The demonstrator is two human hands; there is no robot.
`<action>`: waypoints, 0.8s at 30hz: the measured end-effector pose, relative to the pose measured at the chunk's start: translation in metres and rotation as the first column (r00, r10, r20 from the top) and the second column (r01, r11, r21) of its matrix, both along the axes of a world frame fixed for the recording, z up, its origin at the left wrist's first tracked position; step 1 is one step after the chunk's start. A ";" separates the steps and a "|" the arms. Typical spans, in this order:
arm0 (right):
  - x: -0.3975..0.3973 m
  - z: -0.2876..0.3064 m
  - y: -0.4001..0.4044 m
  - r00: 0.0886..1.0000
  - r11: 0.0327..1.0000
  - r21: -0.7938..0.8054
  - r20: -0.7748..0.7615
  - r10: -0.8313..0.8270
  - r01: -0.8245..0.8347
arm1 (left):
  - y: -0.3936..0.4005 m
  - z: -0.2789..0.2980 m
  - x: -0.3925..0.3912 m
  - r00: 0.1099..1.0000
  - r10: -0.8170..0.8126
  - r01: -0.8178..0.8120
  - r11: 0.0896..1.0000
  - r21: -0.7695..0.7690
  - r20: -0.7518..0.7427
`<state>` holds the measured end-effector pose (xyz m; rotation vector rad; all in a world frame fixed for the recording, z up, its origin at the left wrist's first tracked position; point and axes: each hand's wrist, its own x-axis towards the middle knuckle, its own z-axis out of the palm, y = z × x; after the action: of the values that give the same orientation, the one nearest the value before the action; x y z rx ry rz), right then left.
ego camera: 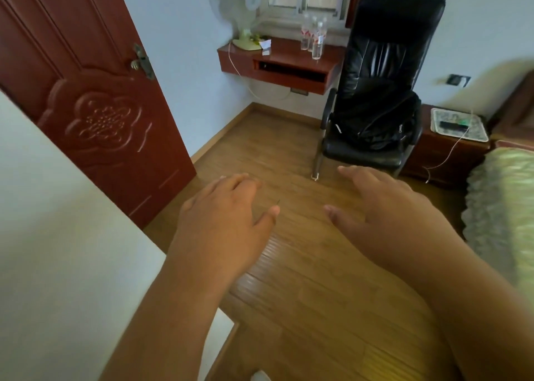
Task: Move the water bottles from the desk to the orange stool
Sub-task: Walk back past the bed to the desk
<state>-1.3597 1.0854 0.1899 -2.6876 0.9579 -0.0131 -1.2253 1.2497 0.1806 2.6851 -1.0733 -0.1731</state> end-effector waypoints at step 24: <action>0.193 -0.014 -0.198 0.997 1.000 0.000 0.076 -0.015 0.015 | -0.193 0.004 0.187 1.000 -0.025 0.025 0.999 0.033 0.015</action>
<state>-1.1672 0.8875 0.1757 -2.6597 0.9555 -0.1186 -1.0385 1.0565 0.1843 2.7074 -1.1186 -0.1772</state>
